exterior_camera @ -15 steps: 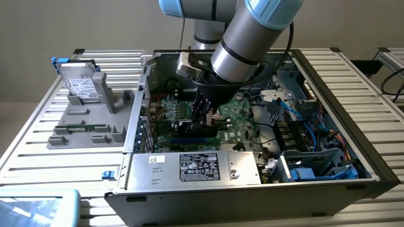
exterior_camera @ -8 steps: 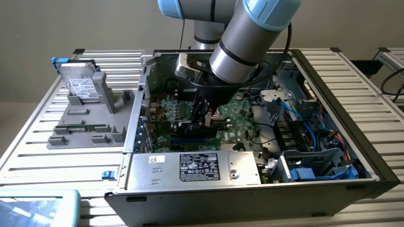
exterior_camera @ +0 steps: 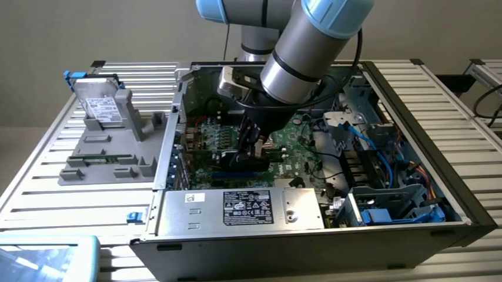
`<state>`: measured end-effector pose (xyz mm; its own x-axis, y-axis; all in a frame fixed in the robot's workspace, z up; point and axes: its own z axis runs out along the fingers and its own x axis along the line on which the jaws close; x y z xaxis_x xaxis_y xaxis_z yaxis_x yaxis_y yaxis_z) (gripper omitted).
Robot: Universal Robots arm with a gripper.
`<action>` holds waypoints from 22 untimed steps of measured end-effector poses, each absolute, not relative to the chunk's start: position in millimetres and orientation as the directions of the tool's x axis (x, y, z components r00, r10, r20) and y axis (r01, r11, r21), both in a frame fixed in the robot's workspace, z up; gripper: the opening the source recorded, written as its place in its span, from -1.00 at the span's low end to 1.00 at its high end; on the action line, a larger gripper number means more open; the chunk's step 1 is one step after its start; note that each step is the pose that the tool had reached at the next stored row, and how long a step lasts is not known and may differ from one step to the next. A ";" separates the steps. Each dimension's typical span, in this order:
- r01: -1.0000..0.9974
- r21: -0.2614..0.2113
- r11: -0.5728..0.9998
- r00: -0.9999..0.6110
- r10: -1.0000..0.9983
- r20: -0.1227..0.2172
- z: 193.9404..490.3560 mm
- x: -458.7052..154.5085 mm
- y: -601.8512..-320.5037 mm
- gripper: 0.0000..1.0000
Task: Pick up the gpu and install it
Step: 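Insert the gpu into the slot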
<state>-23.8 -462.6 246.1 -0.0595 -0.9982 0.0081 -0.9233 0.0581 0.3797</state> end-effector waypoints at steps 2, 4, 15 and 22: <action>-0.923 0.380 0.058 -0.059 -0.998 0.008 245.5 -23.8 -462.6 -0.44; -0.923 0.379 0.058 -0.059 -0.998 0.008 244.7 -23.8 -462.6 -0.44; -0.923 0.379 0.058 -0.059 -0.998 0.008 244.6 -23.8 -462.3 -0.44; -0.924 0.379 0.054 -0.054 -0.998 0.010 244.7 -23.8 -461.7 -0.44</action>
